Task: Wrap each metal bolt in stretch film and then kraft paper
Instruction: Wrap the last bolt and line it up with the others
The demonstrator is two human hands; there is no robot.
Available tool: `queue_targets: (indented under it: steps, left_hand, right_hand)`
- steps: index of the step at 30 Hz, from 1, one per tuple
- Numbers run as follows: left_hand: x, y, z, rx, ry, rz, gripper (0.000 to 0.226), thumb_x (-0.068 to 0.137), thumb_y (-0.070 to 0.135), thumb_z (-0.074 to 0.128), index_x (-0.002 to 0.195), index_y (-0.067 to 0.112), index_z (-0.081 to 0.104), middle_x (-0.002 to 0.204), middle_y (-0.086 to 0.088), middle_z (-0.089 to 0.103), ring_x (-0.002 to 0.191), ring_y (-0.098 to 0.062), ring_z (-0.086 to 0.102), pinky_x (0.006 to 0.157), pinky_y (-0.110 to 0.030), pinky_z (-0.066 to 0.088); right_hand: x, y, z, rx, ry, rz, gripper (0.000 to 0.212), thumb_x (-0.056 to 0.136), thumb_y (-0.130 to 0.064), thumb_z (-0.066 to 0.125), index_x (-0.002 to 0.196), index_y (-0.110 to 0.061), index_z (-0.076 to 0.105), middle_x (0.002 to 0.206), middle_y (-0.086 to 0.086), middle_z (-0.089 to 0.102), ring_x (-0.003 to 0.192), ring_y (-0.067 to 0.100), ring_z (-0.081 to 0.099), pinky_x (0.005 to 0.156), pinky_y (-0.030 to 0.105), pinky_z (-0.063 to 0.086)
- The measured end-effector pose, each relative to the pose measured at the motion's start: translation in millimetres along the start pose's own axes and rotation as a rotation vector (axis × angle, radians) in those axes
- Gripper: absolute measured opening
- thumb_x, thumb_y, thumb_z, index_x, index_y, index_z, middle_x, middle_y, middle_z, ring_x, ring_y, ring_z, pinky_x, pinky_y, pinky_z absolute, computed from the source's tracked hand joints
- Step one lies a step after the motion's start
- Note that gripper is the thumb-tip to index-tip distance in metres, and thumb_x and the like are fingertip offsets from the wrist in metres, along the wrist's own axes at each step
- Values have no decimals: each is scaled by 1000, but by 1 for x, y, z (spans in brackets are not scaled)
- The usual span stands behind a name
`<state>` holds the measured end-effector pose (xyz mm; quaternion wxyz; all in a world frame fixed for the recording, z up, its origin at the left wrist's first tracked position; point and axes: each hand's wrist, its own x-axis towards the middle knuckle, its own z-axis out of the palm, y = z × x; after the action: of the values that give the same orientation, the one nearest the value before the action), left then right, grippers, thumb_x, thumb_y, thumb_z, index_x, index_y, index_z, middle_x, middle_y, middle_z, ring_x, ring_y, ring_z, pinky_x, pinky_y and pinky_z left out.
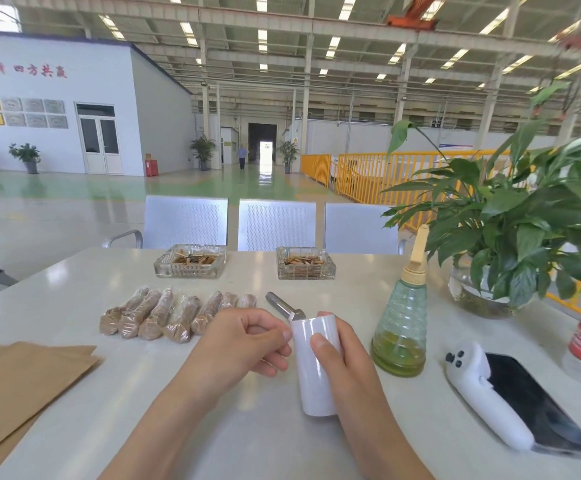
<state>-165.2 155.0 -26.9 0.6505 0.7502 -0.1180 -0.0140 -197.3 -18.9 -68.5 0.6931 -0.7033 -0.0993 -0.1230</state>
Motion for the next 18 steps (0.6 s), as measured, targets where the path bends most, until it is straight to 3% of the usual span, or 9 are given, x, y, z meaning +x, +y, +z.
queue_targets:
  steps: [3, 6, 11, 14, 18]
  left_hand:
    - [1, 1, 3, 36, 37, -17, 10, 92, 7, 67, 86, 2, 74, 71, -10, 71, 63, -20, 70, 59, -30, 58]
    - [4, 0, 3, 37, 82, -55, 10, 91, 6, 64, 85, 3, 71, 69, -8, 69, 64, -18, 71, 60, -31, 60]
    - [3, -1, 9, -128, 75, -74, 11, 96, 4, 58, 86, 3, 63, 90, -13, 78, 84, -23, 77, 64, -32, 60]
    - [1, -3, 14, -151, 136, -24, 12, 91, -3, 59, 81, 3, 61, 82, -16, 71, 68, -19, 69, 64, -32, 60]
    - [-2, 0, 20, -114, 136, 104, 20, 89, -11, 53, 92, 6, 62, 71, -16, 54, 64, -19, 58, 63, -30, 60]
  right_hand:
    - [0, -1, 0, 3, 2, -3, 28, 86, -53, 60, 115, -56, 63, 112, -21, 72, 103, 0, 68, 78, 16, 51]
    - [1, -5, 0, 99, -17, 72, 31, 86, -53, 60, 114, -43, 70, 105, -10, 75, 95, 7, 70, 74, 17, 51]
    - [5, -8, -6, 377, -33, 275, 47, 88, -49, 65, 121, -17, 73, 104, 12, 76, 92, 23, 72, 85, 40, 53]
    - [4, -5, -5, 328, -30, 249, 45, 81, -45, 78, 121, -24, 72, 109, 10, 75, 95, 24, 71, 84, 40, 55]
    - [2, -5, -4, 260, 1, 171, 44, 77, -44, 76, 119, -32, 71, 113, 5, 75, 104, 24, 72, 88, 39, 54]
